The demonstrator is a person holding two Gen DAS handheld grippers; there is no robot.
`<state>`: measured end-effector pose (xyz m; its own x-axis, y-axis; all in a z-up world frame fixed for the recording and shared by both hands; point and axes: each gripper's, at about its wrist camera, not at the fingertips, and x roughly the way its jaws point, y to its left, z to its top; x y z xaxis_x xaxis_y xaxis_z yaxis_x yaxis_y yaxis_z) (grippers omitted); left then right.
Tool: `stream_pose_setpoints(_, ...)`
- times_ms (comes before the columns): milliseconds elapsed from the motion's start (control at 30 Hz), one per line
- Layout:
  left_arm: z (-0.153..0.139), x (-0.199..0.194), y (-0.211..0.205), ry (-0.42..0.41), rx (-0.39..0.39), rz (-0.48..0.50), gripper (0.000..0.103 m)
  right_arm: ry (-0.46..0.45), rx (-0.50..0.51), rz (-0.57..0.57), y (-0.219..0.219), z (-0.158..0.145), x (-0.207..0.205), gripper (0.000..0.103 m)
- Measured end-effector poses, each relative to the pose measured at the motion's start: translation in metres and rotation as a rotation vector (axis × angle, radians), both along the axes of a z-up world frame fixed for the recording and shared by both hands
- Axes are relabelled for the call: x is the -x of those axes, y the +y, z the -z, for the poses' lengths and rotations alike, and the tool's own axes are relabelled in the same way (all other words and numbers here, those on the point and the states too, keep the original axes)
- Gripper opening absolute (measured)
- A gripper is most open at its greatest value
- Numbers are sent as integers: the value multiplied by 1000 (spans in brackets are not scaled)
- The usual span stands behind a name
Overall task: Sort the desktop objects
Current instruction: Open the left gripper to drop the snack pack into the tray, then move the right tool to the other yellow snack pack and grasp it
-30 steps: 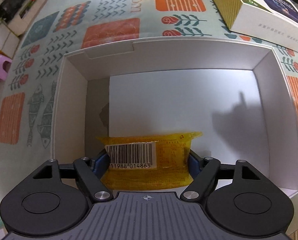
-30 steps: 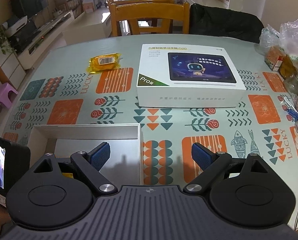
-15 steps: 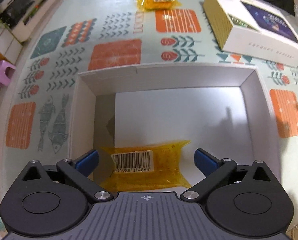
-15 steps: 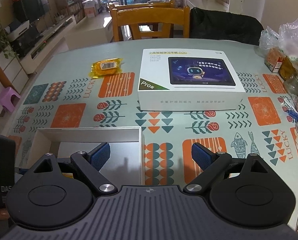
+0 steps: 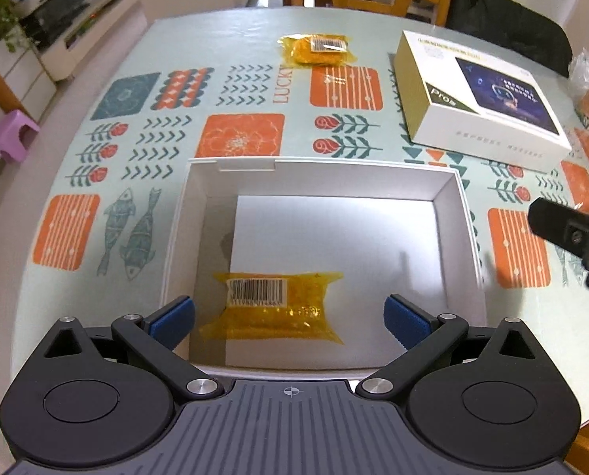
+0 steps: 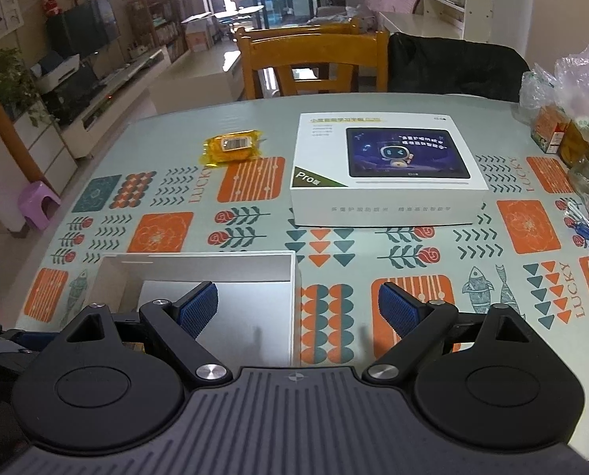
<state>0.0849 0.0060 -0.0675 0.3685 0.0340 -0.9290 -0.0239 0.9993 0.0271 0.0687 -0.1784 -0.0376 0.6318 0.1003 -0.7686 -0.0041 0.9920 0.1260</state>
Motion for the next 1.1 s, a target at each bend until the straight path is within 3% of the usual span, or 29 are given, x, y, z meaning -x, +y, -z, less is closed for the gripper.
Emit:
stream_pose_setpoints(433,-15,-4,3,-41,12,-5,103,-35,20,-57,17,-11,2,103)
stream_pose_setpoints(800,-14,-67,26,-23,50,62,103,-61,101,-16,48,-24,-61,103)
stream_pose_setpoints(1100,-13,-133,56,-27,49,80,103,-21,127,-8,76,-20,-123,103)
